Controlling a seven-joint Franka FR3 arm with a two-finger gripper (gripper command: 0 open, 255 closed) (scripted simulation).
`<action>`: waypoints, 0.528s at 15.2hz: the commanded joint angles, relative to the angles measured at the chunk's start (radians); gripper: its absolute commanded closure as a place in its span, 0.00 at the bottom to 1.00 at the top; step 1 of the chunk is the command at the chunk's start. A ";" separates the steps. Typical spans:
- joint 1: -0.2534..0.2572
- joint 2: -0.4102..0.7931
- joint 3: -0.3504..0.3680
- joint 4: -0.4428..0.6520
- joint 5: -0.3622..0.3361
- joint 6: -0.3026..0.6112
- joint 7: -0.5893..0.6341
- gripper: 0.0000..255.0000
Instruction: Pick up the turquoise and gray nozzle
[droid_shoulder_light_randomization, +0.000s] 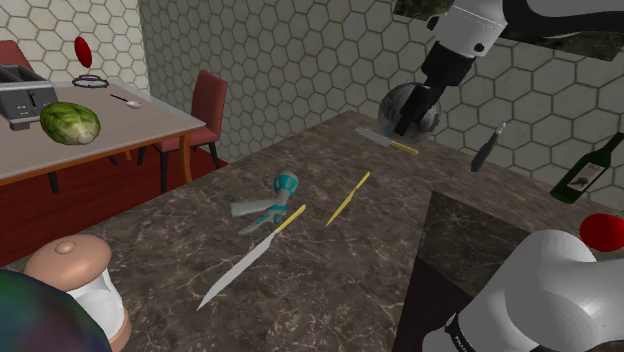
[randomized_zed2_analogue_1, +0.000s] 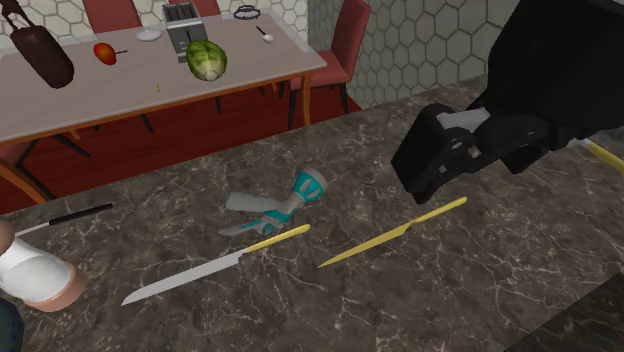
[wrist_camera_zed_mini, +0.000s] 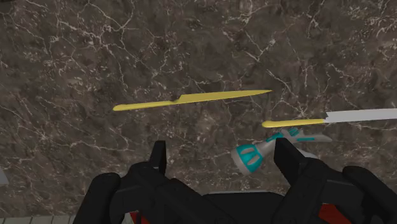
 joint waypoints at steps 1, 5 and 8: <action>0.000 0.000 0.000 0.000 0.000 0.000 0.000 0.00; -0.027 0.045 0.095 -0.063 0.048 0.100 0.199 0.00; -0.050 0.103 0.167 -0.089 0.079 0.177 0.348 0.00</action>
